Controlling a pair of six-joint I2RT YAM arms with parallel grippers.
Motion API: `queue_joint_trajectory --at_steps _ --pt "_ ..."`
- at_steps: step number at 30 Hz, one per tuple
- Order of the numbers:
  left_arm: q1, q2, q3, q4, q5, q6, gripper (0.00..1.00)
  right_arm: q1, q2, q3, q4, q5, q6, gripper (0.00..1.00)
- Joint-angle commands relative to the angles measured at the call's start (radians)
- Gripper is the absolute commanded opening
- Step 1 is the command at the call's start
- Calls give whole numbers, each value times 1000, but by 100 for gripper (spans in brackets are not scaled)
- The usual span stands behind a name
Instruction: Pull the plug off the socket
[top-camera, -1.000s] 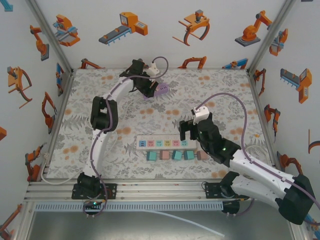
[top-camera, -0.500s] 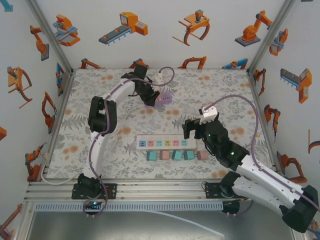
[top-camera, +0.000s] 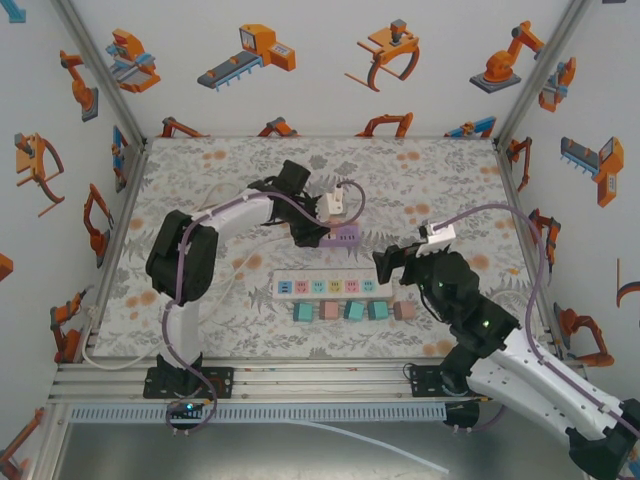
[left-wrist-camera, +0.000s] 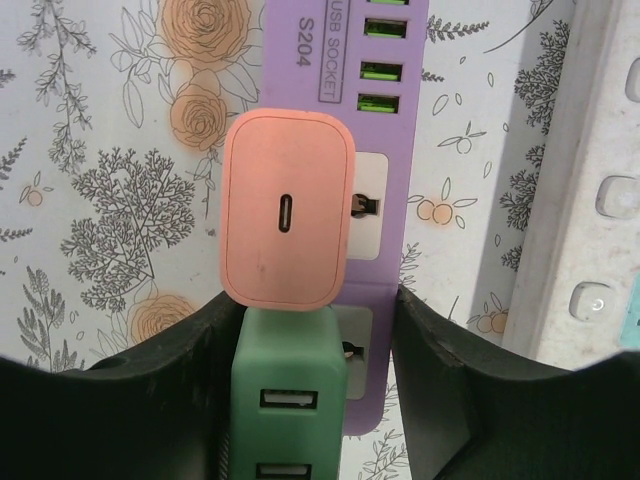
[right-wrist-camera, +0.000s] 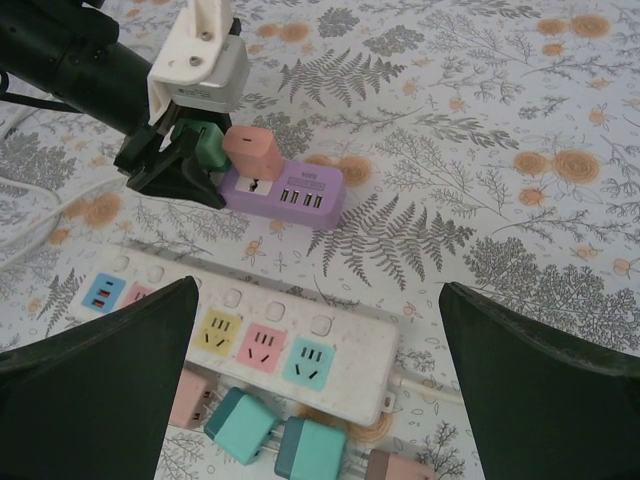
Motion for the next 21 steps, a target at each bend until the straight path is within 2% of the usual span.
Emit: queue_joint_trajectory --at_steps 1,8,9,11,13,21 --pt "-12 -44 -60 85 14 -32 39 -5 -11 -12 -13 -19 29 94" --pt "-21 -14 -86 90 3 -44 40 -4 -2 -20 -20 -17 35 94" --pt "-21 -14 -88 90 2 -39 42 -4 0 -21 -20 -17 34 94" --pt "-21 -17 -99 97 -2 -26 55 -4 5 -20 -16 -10 34 94" --pt "-21 -23 -111 118 -9 -23 62 -4 15 -19 -12 -7 31 94" --pt "-21 -84 -134 155 -4 -50 73 -4 80 22 5 -2 -33 95"
